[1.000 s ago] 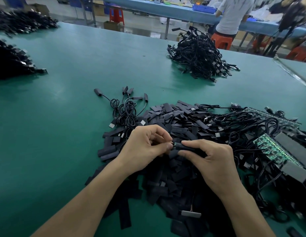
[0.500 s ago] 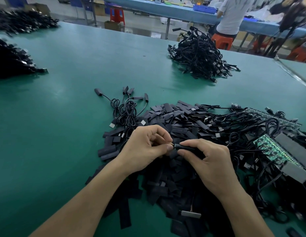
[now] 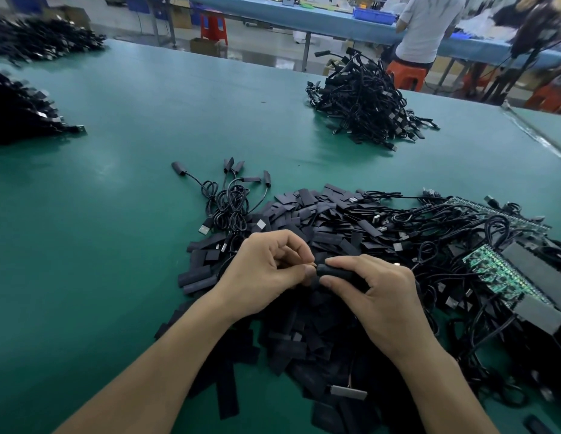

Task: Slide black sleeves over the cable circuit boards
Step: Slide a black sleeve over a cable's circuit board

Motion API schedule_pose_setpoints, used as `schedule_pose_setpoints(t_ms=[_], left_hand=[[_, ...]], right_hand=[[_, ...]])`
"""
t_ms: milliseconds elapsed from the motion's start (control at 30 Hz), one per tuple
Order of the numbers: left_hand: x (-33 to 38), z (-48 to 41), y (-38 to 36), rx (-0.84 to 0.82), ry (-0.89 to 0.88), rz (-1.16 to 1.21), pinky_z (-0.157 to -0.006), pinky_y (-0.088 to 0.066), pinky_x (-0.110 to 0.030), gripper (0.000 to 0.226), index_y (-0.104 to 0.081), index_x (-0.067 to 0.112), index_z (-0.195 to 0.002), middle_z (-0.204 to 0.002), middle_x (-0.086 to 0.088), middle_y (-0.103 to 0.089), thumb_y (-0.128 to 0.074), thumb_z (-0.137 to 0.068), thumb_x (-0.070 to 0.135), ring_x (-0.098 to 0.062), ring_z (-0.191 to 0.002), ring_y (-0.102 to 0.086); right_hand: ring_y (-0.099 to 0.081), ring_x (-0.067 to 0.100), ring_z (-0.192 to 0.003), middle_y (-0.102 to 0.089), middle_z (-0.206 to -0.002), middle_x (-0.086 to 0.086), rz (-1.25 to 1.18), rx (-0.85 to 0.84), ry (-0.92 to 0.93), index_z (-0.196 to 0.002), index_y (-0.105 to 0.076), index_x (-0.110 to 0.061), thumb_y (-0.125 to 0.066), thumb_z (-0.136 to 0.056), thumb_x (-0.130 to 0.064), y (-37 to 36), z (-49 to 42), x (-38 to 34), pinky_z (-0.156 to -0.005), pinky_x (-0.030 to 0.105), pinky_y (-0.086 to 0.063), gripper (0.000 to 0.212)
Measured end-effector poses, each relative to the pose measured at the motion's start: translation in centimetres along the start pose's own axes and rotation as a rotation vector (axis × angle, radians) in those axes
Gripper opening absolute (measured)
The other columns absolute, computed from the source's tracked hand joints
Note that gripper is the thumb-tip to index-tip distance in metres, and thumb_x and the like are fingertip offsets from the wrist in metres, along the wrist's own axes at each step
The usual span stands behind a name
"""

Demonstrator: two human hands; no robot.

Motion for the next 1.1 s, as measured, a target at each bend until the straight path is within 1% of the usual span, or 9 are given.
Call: schedule_pose_setpoints(t_ms=[133,267,433,500,600,700,867,1000,1100], left_hand=[[-0.4,-0.1,0.4,0.033,0.020,0.065,-0.059,-0.055,-0.024,0.023,-0.067,0.020,-0.082,-0.073,-0.009,-0.074,-0.075,-0.083,-0.002,-0.018,-0.061,-0.067],[-0.8,-0.2,0.6,0.075,0.047,0.128,-0.060,-0.056,-0.024,0.022,-0.065,0.015,-0.083,-0.073,-0.010,-0.075,-0.074,-0.084,-0.006,-0.017,-0.064,-0.070],[-0.7,-0.1,0.7,0.131,0.053,0.158,-0.059,-0.054,-0.022,0.021,-0.064,0.013,-0.083,-0.070,-0.009,-0.074,-0.072,-0.085,-0.006,-0.021,-0.066,-0.073],[-0.7,-0.2,0.8,0.149,0.062,0.172,-0.059,-0.053,-0.022,0.021,-0.063,0.012,-0.083,-0.069,-0.008,-0.073,-0.071,-0.085,-0.007,-0.020,-0.066,-0.072],[-0.8,-0.2,1.1,0.180,0.081,0.218,-0.060,-0.054,-0.022,0.020,-0.063,0.012,-0.084,-0.075,-0.014,-0.074,-0.072,-0.086,-0.006,-0.021,-0.068,-0.073],[-0.9,-0.2,1.3,0.207,0.085,0.255,-0.059,-0.053,-0.021,0.021,-0.064,0.012,-0.082,-0.079,-0.016,-0.075,-0.072,-0.085,-0.007,-0.020,-0.068,-0.074],[-0.9,-0.1,1.3,0.214,0.058,0.256,-0.060,-0.054,-0.021,0.020,-0.064,0.013,-0.084,-0.078,-0.014,-0.076,-0.073,-0.085,-0.006,-0.021,-0.069,-0.075],[-0.3,0.0,1.2,0.199,-0.006,0.149,-0.068,-0.059,-0.027,0.022,-0.066,0.018,-0.087,-0.078,-0.006,-0.076,-0.075,-0.084,-0.002,-0.021,-0.073,-0.075],[1.5,0.5,1.3,0.211,-0.160,-0.140,-0.071,-0.056,-0.021,0.020,-0.067,0.028,-0.092,-0.081,0.009,-0.075,-0.080,-0.083,0.015,-0.005,-0.074,-0.071]], right_hand=[[-0.063,-0.007,-0.085,-0.061,-0.087,-0.030,-0.012,0.133,-0.076,-0.108,-0.073,-0.024,-0.085,-0.073,-0.028,1.0,0.2,0.5,-0.076,0.005,-0.046,0.038],[-0.067,-0.004,-0.078,-0.066,-0.084,-0.024,-0.067,0.241,-0.113,-0.104,-0.073,-0.026,-0.086,-0.073,-0.020,1.6,0.4,1.1,-0.072,0.007,-0.050,0.035],[-0.071,0.001,-0.082,-0.074,-0.089,-0.018,-0.242,0.219,-0.209,-0.116,-0.070,-0.025,-0.078,-0.074,-0.029,0.6,0.6,1.8,-0.077,0.016,-0.055,0.043],[-0.070,-0.001,-0.082,-0.074,-0.089,-0.021,-0.272,0.183,-0.230,-0.120,-0.070,-0.020,-0.077,-0.076,-0.028,0.0,0.6,2.0,-0.076,0.012,-0.053,0.045],[-0.068,-0.006,-0.082,-0.072,-0.087,-0.025,-0.231,0.162,-0.251,-0.119,-0.071,-0.017,-0.079,-0.080,-0.018,-0.2,0.6,2.0,-0.075,0.008,-0.051,0.040],[-0.068,-0.006,-0.082,-0.071,-0.090,-0.025,-0.215,0.174,-0.266,-0.117,-0.072,-0.018,-0.078,-0.082,-0.016,0.2,0.5,2.0,-0.075,0.009,-0.052,0.035],[-0.069,-0.005,-0.078,-0.068,-0.090,-0.036,-0.237,0.226,-0.288,-0.112,-0.074,-0.025,-0.077,-0.084,-0.018,0.9,0.2,1.7,-0.072,0.009,-0.052,0.028],[-0.069,-0.002,-0.079,-0.072,-0.086,-0.026,-0.268,0.218,-0.295,-0.098,-0.073,-0.034,-0.077,-0.084,-0.014,0.9,0.1,1.6,-0.071,0.010,-0.052,0.025],[-0.068,0.004,-0.071,-0.073,-0.079,-0.013,-0.374,0.240,-0.327,-0.086,-0.071,-0.032,-0.076,-0.084,-0.008,1.3,0.0,2.0,-0.066,0.013,-0.051,0.025]])
Point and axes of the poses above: each hand's wrist, its own z-axis away from the middle knuckle, its own y-axis out of the back of the hand, x = y × z, the point moved 9 cm from there along -z, towards the middle knuckle
